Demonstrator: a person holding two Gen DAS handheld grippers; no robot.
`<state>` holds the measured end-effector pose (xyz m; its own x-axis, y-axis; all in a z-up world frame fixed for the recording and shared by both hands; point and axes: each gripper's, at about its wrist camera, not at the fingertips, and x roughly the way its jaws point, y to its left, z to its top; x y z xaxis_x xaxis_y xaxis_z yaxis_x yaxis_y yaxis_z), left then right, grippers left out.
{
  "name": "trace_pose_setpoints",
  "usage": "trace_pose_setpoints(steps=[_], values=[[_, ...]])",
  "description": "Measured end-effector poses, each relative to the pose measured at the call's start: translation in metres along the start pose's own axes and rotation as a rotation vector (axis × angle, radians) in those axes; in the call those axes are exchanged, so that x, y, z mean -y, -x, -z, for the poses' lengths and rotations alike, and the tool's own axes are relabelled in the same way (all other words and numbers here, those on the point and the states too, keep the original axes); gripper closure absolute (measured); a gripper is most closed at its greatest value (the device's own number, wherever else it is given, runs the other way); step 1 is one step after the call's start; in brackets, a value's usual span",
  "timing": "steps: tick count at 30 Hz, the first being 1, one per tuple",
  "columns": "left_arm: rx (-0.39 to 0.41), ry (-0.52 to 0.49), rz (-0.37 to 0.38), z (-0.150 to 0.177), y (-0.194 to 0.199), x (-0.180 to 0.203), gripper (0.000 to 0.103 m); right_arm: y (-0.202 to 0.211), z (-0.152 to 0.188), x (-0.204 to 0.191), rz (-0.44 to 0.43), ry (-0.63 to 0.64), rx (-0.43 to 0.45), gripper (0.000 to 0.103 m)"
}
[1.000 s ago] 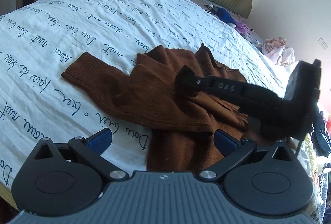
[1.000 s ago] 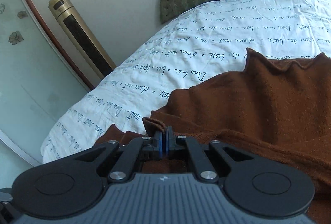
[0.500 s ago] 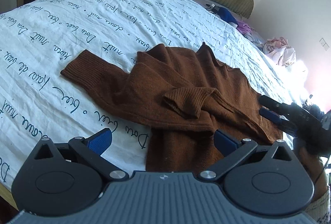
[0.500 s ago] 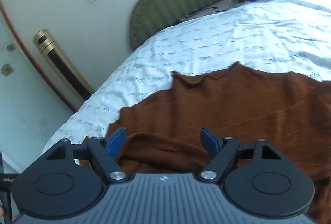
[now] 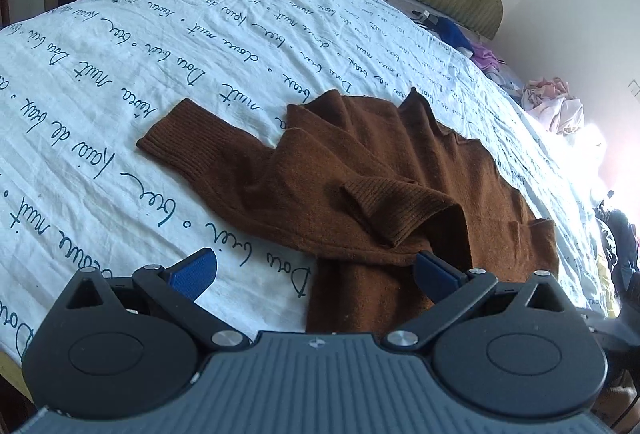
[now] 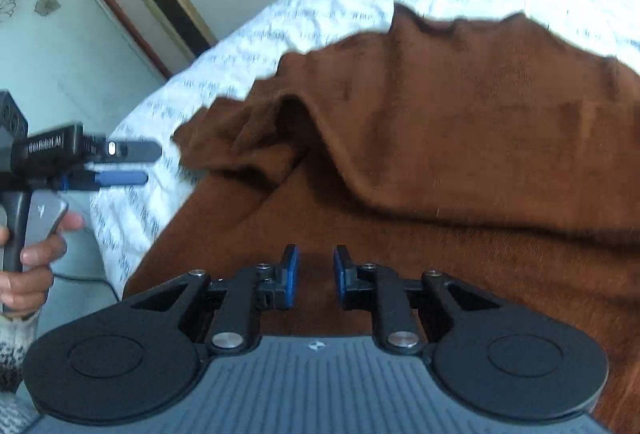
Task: Fold small clothes
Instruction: 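Grasp the other sleeve cuff with the left gripper and lift it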
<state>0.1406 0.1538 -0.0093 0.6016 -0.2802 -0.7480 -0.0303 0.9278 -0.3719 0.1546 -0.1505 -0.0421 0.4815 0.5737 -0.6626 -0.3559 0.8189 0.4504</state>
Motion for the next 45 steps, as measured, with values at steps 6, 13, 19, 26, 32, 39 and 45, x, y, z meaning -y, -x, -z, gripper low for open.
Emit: trace_pose_setpoints(steps=[6,13,19,26,32,39,45], values=[[0.038,0.094,-0.059,-0.001,0.015,-0.032,0.0,-0.026,-0.028,-0.059,-0.014,0.155,0.139,0.078],[0.117,0.242,-0.022,-0.033,0.021,-0.093,0.0,-0.091,-0.03,-0.172,0.115,0.654,0.152,0.04],[-0.029,0.426,0.212,-0.078,-0.049,-0.137,0.0,-0.062,-0.021,-0.152,0.104,0.535,0.166,0.039],[-0.029,0.498,0.263,-0.079,-0.068,-0.138,0.011,-0.009,0.002,-0.087,0.134,0.254,0.2,0.039],[-0.109,0.581,0.267,-0.074,-0.098,-0.145,0.099,0.003,0.008,-0.06,0.151,0.121,0.229,0.039],[0.165,0.403,0.107,-0.096,-0.037,-0.151,0.099,0.003,0.004,-0.07,0.177,0.188,0.244,0.034],[0.338,0.33,-0.077,-0.111,0.033,-0.195,0.099,-0.011,-0.008,-0.077,0.134,0.228,0.233,0.034]])
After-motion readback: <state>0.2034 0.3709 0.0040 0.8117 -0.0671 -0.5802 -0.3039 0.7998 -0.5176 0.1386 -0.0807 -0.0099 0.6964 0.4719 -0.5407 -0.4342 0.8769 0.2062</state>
